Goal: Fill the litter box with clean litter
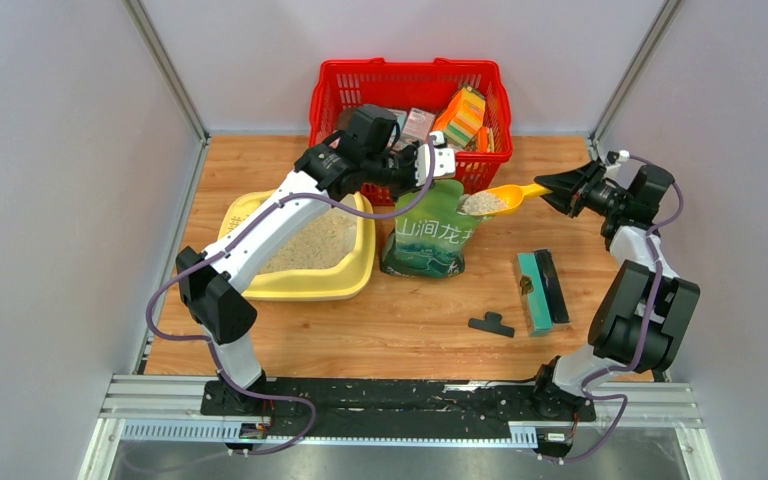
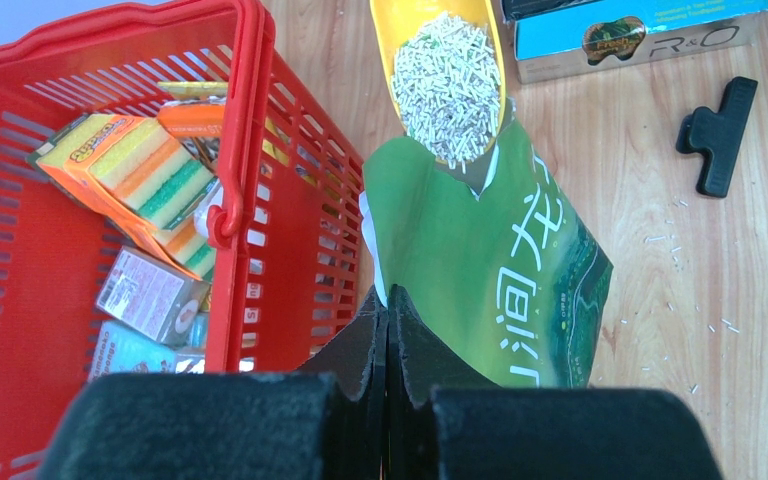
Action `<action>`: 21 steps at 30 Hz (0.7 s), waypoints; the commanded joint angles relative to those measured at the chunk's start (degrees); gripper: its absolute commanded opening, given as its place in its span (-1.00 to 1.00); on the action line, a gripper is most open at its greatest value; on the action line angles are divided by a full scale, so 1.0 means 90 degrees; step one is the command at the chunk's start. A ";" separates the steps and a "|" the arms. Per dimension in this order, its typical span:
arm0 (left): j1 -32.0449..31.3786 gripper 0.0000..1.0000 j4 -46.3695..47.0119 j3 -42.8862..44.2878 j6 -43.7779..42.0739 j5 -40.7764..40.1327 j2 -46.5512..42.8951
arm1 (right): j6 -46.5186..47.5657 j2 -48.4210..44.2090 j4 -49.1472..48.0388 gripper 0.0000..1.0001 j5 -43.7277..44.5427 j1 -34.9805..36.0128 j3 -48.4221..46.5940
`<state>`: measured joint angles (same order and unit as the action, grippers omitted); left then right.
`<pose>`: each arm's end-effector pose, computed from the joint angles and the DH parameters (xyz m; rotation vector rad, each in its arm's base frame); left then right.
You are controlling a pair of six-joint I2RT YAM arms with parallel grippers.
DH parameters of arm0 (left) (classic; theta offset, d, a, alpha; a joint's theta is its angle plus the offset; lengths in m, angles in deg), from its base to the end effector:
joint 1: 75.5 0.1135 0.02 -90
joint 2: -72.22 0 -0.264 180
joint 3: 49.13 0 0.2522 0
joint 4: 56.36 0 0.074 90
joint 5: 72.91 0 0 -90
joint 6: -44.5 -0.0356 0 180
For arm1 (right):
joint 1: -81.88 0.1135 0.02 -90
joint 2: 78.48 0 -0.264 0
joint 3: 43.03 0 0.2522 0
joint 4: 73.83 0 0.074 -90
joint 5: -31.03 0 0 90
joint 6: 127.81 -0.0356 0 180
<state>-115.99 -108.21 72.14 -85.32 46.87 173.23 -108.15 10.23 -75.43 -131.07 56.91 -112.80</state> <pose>0.2900 -0.2708 0.4050 1.5677 1.3817 -0.5563 0.3168 -0.1102 0.2703 0.6682 1.8873 1.6860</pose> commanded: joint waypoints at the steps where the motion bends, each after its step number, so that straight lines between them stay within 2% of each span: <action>1: 0.0026 -1.00 0.1009 0.0262 -0.0147 0.0021 -0.0677 | -0.0191 0.0036 -0.0267 -1.00 -0.0163 -0.0067 -0.0300; 21: 0.0026 -0.96 0.1136 0.0233 -0.0010 -0.0164 -0.0511 | -0.0650 0.0007 -0.0647 -1.00 -0.0232 -0.0165 -0.0329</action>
<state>-115.99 -108.01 72.14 -85.21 45.93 173.23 -111.34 10.56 -77.90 -131.48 56.32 -113.11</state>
